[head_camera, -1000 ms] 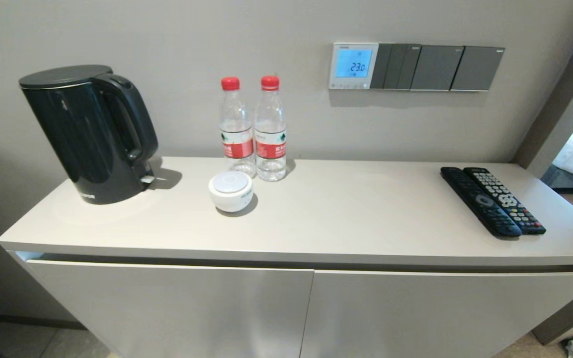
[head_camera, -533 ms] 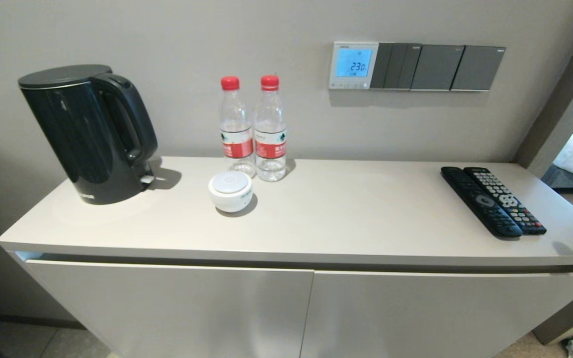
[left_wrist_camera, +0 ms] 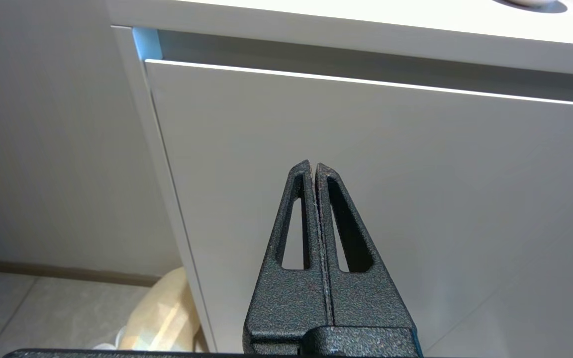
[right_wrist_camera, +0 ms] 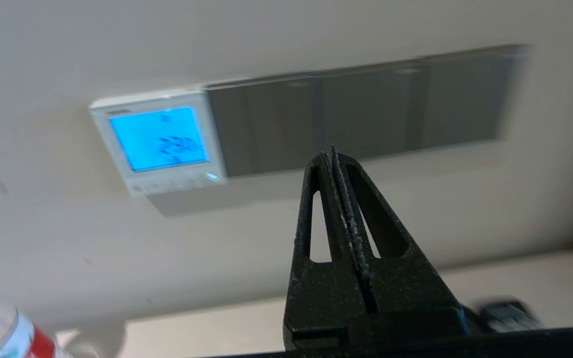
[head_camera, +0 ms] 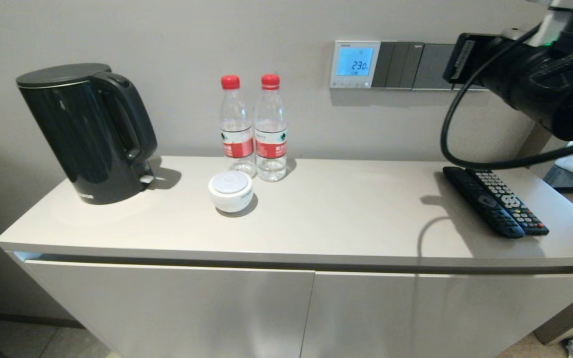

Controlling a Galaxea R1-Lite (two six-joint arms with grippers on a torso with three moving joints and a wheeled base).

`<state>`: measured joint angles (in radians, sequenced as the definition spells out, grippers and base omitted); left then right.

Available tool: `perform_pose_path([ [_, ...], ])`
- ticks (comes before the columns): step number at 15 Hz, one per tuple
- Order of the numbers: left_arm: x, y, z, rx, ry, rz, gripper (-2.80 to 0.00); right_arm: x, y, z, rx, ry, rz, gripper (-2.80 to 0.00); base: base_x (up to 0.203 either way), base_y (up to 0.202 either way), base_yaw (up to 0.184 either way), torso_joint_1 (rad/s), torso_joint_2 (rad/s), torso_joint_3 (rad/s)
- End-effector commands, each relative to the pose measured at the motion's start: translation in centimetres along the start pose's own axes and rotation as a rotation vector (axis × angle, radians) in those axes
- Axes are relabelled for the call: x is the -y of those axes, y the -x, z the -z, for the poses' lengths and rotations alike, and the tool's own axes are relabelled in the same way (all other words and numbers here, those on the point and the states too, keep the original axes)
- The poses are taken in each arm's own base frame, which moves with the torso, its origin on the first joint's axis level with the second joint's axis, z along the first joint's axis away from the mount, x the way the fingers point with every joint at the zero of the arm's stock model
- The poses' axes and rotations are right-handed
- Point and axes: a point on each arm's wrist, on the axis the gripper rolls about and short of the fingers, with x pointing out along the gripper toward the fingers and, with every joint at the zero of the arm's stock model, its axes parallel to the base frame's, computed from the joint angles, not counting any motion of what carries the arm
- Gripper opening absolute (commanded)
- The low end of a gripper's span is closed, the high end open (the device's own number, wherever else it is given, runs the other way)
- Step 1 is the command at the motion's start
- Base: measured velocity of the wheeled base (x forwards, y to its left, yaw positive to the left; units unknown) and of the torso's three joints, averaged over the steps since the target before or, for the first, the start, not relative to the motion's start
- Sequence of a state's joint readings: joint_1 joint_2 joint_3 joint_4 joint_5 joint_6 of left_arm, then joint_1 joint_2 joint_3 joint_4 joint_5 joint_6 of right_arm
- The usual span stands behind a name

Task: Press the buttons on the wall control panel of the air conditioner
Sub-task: Turn off the central air conditioner

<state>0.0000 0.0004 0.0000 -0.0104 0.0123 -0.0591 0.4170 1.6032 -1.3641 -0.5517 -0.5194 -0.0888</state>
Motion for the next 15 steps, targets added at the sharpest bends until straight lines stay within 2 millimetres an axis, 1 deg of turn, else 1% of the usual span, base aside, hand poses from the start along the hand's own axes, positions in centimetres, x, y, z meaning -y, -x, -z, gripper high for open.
perform_pose_path([
  [1, 0.0, 0.0, 0.0, 0.001, 0.001, 0.000, -2.80, -2.5, -3.8, 3.4, -0.042, 0.027, -0.010, -2.80, 0.000, 0.000, 0.000, 0.000, 0.00, 0.000],
  [3, 0.0, 0.0, 0.0, 0.001, 0.001, 0.000, -2.80, -3.9, -5.6, 4.4, -0.036, 0.025, -0.028, -2.80, 0.000, 0.000, 0.000, 0.000, 0.00, 0.000],
  [4, 0.0, 0.0, 0.0, 0.001, 0.001, 0.000, -2.80, -4.6, -6.5, 5.2, -0.040, 0.027, -0.034, -2.80, 0.000, 0.000, 0.000, 0.000, 0.00, 0.000],
  [6, 0.0, 0.0, 0.0, 0.001, 0.001, -0.001, -2.80, -5.5, -7.5, 6.7, -0.050, 0.032, -0.046, -2.80, 0.000, 0.000, 0.000, 0.000, 0.00, 0.000],
  [8, 0.0, 0.0, 0.0, 0.001, 0.001, 0.000, -2.80, -6.4, -7.6, 7.4, -0.055, 0.029, -0.078, -2.80, 0.000, 0.000, 0.000, 0.000, 0.00, 0.000],
  [10, 0.0, 0.0, 0.0, 0.001, 0.001, -0.001, -2.80, -6.9, -8.2, 7.7, -0.046, 0.024, -0.083, -2.80, 0.000, 0.000, 0.000, 0.000, 0.00, 0.000],
  [12, 0.0, 0.0, 0.0, 0.001, 0.001, 0.000, -2.80, -7.3, -8.5, 7.3, -0.025, 0.011, -0.085, -2.80, 0.000, 0.000, 0.000, 0.000, 0.00, 0.000],
  [13, 0.0, 0.0, 0.0, 0.001, 0.001, 0.000, -2.80, -7.8, -8.5, 7.4, -0.028, 0.010, -0.094, -2.80, 0.000, 0.000, 0.000, 0.000, 0.00, 0.000],
  [15, 0.0, 0.0, 0.0, 0.001, 0.001, -0.001, -2.80, -7.9, -8.6, 7.9, -0.034, 0.013, -0.093, -2.80, 0.000, 0.000, 0.000, 0.000, 0.00, 0.000],
])
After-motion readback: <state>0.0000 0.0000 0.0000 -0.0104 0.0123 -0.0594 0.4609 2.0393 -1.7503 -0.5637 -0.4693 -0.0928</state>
